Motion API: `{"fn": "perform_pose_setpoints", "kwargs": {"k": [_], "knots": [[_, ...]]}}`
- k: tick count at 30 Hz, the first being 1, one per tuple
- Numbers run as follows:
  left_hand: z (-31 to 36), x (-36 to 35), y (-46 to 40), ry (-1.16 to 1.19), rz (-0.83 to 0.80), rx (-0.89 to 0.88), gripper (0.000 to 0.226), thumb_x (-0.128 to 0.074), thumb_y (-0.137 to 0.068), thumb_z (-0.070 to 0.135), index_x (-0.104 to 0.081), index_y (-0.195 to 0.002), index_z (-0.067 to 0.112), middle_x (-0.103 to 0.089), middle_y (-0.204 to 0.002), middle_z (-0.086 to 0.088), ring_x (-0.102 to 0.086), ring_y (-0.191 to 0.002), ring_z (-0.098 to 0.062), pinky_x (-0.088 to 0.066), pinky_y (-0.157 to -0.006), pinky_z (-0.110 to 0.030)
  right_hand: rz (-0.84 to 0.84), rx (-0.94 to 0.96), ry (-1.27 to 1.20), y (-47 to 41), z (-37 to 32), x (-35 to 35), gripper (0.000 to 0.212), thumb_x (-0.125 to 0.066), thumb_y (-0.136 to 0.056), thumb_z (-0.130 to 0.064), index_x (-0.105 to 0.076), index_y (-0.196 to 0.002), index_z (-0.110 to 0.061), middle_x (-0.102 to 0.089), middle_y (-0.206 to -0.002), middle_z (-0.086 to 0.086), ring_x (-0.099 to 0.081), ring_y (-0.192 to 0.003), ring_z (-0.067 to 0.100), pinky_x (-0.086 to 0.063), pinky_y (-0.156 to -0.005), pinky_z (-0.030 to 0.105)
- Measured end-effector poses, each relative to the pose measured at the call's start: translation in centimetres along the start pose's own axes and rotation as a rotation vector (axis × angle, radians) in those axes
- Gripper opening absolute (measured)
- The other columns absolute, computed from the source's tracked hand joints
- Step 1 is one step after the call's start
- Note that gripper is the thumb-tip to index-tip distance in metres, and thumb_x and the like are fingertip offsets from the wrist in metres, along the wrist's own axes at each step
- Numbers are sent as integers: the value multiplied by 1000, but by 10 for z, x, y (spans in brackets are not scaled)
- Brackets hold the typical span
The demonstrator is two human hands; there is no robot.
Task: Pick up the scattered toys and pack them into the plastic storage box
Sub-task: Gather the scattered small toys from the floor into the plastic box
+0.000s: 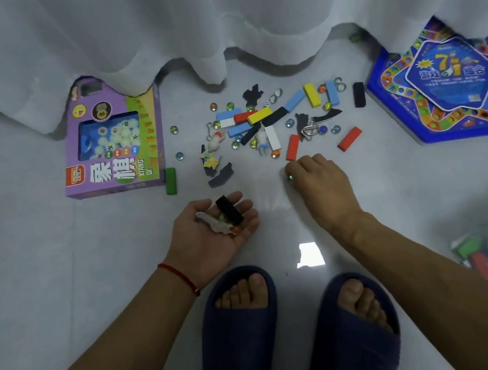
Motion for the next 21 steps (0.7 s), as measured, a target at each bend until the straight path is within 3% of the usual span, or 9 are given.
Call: {"fn": "perform_pose_setpoints", "kwargs": {"k": [2, 6, 10, 12, 15, 17, 18, 20, 21], "knots": [[-7, -17, 5, -61, -17, 17, 51, -39, -95, 32, -60, -125, -4, -63, -116, -23, -62, -105, -39, -52, -94, -49, -17, -123, -102, 4, 2, 8, 24, -67, -92, -18, -62, -114, -11, -65, -100, 8, -57, -84, 21, -51, -75, 34], [-27, -73, 32, -191, -91, 32, 54, -35, -98, 35, -59, -124, -6, -60, -124, -29, -59, -114, -43, -49, -95, -52, 141, -603, -660, 38, 15, 74, 17, -55, -100, -25, -62, -114, -17, -67, -100, -2, -65, -83, 13, -57, -81, 32], [-61, -161, 80, -342, -292, 64, 60, -35, -98, 43, -59, -123, -6, -62, -121, -32, -61, -113, -44, -51, -95, -51, 427, -839, -1278, 107, 29, 187, 15, -55, -98, -15, -67, -107, -10, -67, -78, 1, -60, -59, 17, -51, -49, 29], [-89, -215, 108, -430, -415, 96, 61, -36, -98, 42, -58, -121, -11, -62, -111, -30, -62, -105, -43, -48, -99, -53, 631, -868, -1430, 150, 49, 237, 18, -53, -97, -9, -66, -106, -2, -63, -77, 7, -53, -57, 16, -40, -44, 26], [-144, -294, 145, -627, -599, 204, 56, -38, -98, 43, -54, -118, -6, -55, -101, -24, -57, -98, -40, -43, -104, -55, 849, -987, -1453, 213, 92, 287, 16, -52, -98, -7, -65, -104, -1, -63, -81, 8, -56, -58, 13, -43, -47, 22], [-181, -331, 166, -774, -650, 254, 50, -40, -96, 48, -48, -124, 6, -49, -97, -14, -56, -97, -34, -39, -107, -57, 919, -1144, -1592, 252, 123, 292, 15, -49, -98, -6, -60, -105, 1, -61, -91, 14, -63, -72, 17, -53, -57, 24], [-196, -344, 177, -842, -669, 267, 53, -41, -95, 49, -42, -133, 12, -48, -106, -14, -55, -111, -32, -34, -110, -58, 924, -1237, -1708, 267, 133, 289, 22, -47, -98, -8, -56, -112, 6, -59, -101, 19, -64, -85, 23, -56, -64, 31], [-214, -360, 192, -952, -668, 227, 68, -41, -96, 48, -21, -151, 14, -32, -146, -14, -21, -146, -37, -23, -112, -63, 890, -1387, -1762, 294, 146, 285, 44, -44, -99, -15, -41, -132, 14, -51, -127, 30, -60, -112, 37, -55, -72, 42], [-218, -363, 196, -996, -669, 195, 71, -41, -96, 47, -14, -154, 16, -15, -159, -14, -5, -149, -37, -21, -112, -66, 869, -1411, -1760, 302, 149, 286, 49, -44, -100, -18, -36, -135, 16, -44, -135, 33, -55, -121, 41, -53, -76, 43]]}}
Point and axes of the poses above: each hand's wrist, its own y-axis away from the middle knuckle, its own x-axis out of the back of the hand, z = x × y, the point moved 5 cm from there along -y, towards the middle knuckle
